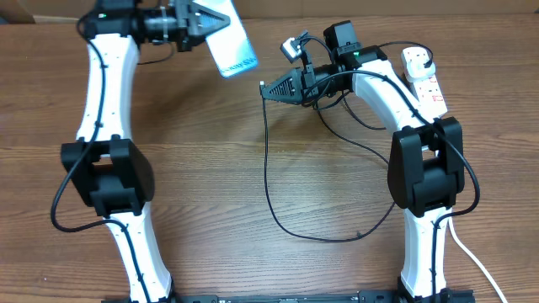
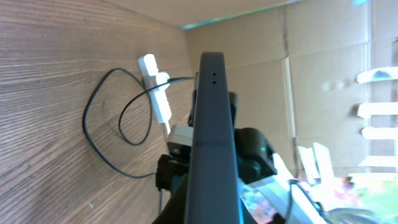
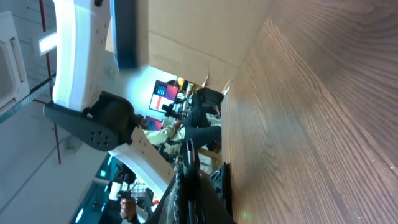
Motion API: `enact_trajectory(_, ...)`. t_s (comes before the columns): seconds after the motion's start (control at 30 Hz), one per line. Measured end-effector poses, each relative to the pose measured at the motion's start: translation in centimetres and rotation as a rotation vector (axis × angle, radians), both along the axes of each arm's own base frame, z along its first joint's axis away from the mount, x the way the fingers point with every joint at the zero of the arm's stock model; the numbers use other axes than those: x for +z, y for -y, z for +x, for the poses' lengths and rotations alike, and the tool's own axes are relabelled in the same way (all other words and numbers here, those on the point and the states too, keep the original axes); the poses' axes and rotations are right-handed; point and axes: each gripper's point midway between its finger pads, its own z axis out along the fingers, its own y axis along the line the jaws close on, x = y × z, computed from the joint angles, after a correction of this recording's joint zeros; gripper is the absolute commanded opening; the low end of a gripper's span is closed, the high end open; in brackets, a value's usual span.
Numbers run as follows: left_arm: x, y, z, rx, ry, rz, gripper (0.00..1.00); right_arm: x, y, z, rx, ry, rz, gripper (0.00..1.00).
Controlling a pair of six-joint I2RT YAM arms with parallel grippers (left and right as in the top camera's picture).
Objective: Plug charger to phone and switch on socket
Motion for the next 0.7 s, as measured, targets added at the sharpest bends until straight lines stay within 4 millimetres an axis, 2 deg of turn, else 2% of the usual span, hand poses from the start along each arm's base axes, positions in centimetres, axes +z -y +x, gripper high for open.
enact_trajectory(0.17,0.8,-1.8,-0.1,0.001,0.005,-0.045,0.04,0.0,-1.0,-0.8,0.026,-0.004,-0.002,0.04)
enact_trajectory(0.37,0.9,-1.2,-0.1,-0.052,-0.002,-0.110,0.04,-0.1,-2.5,-2.0,0.062,-0.008,-0.007,0.04)
enact_trajectory(0.47,-0.9,-0.8,0.3,-0.083,-0.080,-0.158,0.04,-0.2,-2.9,-2.3,0.071,-0.009,-0.013,0.04)
enact_trajectory(0.7,-7.9,-0.7,1.9,-0.083,-0.267,-0.199,0.04,-0.7,-3.1,-2.3,0.065,-0.006,-0.042,0.04)
